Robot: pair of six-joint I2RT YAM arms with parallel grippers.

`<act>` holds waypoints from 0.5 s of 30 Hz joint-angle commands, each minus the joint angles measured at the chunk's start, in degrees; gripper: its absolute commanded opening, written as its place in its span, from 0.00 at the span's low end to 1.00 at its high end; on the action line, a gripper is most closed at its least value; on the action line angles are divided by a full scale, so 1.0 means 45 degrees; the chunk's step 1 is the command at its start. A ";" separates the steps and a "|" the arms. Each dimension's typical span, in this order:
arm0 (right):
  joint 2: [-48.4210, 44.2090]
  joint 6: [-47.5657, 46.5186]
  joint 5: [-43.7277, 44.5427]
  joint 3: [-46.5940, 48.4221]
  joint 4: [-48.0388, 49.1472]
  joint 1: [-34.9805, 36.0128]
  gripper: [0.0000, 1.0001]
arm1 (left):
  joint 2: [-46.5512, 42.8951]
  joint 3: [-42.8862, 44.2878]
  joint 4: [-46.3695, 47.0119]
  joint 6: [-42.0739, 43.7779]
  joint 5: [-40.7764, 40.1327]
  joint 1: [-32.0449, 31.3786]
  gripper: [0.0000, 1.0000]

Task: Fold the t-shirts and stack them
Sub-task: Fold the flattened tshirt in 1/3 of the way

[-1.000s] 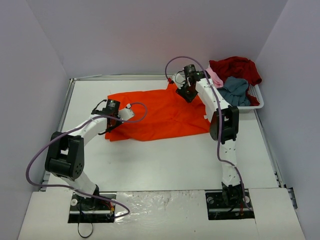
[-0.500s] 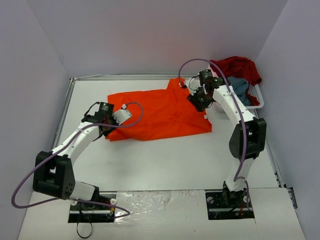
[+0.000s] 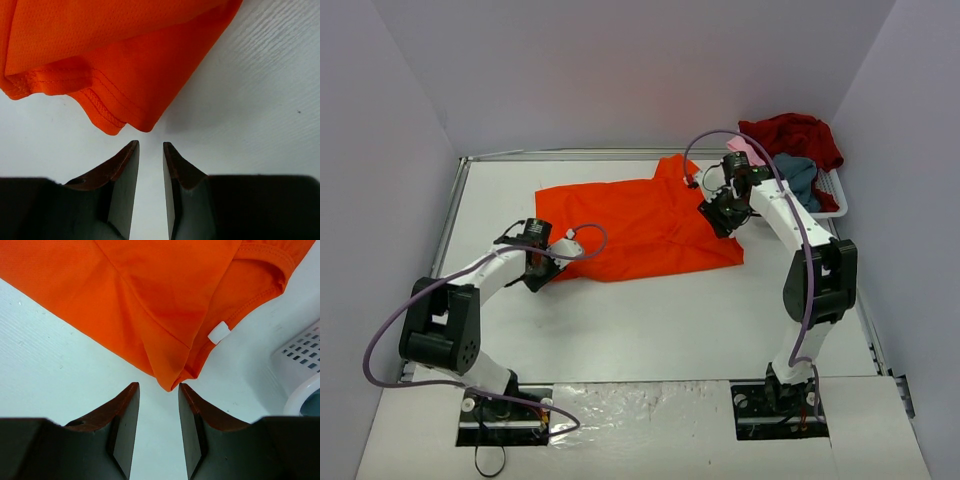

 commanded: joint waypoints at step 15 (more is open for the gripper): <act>0.0741 -0.0122 -0.0537 -0.0258 -0.0265 -0.0495 0.33 | 0.0657 0.0581 0.1047 -0.0180 0.0314 0.0333 0.25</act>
